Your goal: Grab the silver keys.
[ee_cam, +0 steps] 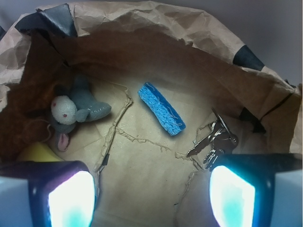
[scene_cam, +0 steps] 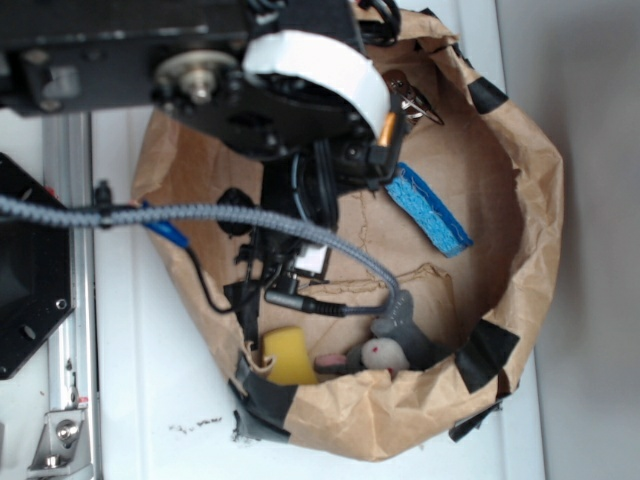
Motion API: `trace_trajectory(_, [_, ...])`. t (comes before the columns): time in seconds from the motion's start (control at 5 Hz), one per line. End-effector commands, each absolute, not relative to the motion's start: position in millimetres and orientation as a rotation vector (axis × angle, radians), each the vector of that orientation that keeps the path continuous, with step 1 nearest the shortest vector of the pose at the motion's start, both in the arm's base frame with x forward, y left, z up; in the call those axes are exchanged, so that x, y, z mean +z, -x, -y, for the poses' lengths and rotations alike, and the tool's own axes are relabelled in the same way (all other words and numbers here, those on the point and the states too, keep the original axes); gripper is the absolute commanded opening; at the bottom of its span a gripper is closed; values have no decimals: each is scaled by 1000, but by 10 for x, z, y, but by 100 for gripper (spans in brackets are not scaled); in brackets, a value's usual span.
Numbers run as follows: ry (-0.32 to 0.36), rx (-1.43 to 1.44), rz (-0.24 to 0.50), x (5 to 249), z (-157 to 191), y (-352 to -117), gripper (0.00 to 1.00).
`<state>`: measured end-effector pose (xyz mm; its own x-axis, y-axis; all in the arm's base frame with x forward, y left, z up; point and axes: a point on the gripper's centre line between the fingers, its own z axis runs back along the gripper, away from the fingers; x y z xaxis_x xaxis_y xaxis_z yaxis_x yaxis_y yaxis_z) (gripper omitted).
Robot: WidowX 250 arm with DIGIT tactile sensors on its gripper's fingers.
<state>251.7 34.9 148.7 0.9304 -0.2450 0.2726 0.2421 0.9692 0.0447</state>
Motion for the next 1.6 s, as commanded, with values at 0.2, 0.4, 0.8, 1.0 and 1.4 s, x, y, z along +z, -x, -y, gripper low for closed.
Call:
trace_trajectory(0.2, [-11, -316, 276, 1139, -468, -2987, 100])
trace_trajectory(0.4, [-18, -314, 305, 1040, -576, -3074, 100])
trace_trajectory(0.8, [-46, -286, 331, 937, -702, -2946, 100])
trace_trajectory(1.0, [-56, -280, 356, 1028, -729, -2954, 100])
trace_trajectory(1.4, [-104, -276, 379, 1061, -765, -2955, 100])
